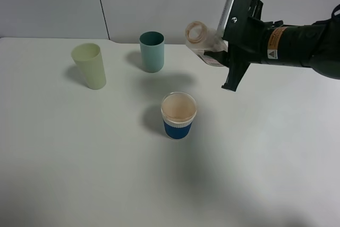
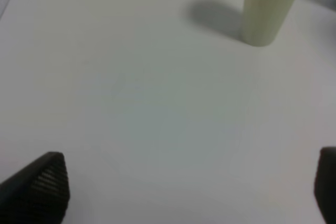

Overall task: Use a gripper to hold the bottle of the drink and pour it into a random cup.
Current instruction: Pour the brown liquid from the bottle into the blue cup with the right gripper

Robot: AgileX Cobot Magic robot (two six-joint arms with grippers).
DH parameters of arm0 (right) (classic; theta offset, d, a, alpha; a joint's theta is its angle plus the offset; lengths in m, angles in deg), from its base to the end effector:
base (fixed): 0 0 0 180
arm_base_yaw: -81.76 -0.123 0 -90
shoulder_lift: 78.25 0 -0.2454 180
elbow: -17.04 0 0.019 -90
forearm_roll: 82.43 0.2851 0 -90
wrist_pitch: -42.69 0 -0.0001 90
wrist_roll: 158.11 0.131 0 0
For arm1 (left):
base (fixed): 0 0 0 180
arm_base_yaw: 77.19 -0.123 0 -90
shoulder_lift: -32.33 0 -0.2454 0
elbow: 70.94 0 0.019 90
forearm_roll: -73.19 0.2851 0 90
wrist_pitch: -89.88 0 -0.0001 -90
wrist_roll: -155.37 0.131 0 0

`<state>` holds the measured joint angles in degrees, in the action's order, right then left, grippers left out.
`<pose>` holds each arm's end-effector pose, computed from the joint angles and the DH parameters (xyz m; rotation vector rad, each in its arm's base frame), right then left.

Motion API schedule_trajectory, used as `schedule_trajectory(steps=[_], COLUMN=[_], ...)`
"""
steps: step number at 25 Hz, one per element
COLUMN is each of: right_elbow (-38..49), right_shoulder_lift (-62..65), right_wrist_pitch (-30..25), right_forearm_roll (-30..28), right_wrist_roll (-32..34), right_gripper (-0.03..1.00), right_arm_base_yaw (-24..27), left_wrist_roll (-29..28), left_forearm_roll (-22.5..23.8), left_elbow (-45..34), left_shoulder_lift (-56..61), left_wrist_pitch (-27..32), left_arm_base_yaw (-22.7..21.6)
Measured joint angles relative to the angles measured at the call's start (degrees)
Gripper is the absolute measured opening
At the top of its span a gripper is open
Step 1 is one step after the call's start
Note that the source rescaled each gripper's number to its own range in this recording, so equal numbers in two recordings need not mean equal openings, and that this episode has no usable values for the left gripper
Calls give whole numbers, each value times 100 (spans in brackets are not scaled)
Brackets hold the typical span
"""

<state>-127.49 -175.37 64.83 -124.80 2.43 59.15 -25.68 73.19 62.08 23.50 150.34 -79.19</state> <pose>0.3262 0.1718 0.1322 -1.4397 1.4021 -0.1535 0.1000 0.0035 0.2785 -0.0540 2.0286 0.0105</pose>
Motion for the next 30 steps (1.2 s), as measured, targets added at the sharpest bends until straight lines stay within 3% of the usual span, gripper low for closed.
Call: schedule_trajectory(steps=[6, 16, 30], right_elbow=[-338, -350, -350], right_shoulder_lift=[0, 0, 0], right_wrist_pitch=[-773, -1381, -1436], right_forearm_roll=[1, 1, -59], right_wrist_roll=[-506, -1362, -2498], right_gripper=[0, 0, 0], right_arm_base_yaw=[-436, -602, -614], left_wrist_roll=[0, 0, 0], left_forearm_roll=[0, 0, 0], left_elbow=[0, 0, 0], left_shoulder_lift=[0, 0, 0], left_wrist_pitch=[0, 0, 0], left_arm_base_yaw=[0, 0, 0])
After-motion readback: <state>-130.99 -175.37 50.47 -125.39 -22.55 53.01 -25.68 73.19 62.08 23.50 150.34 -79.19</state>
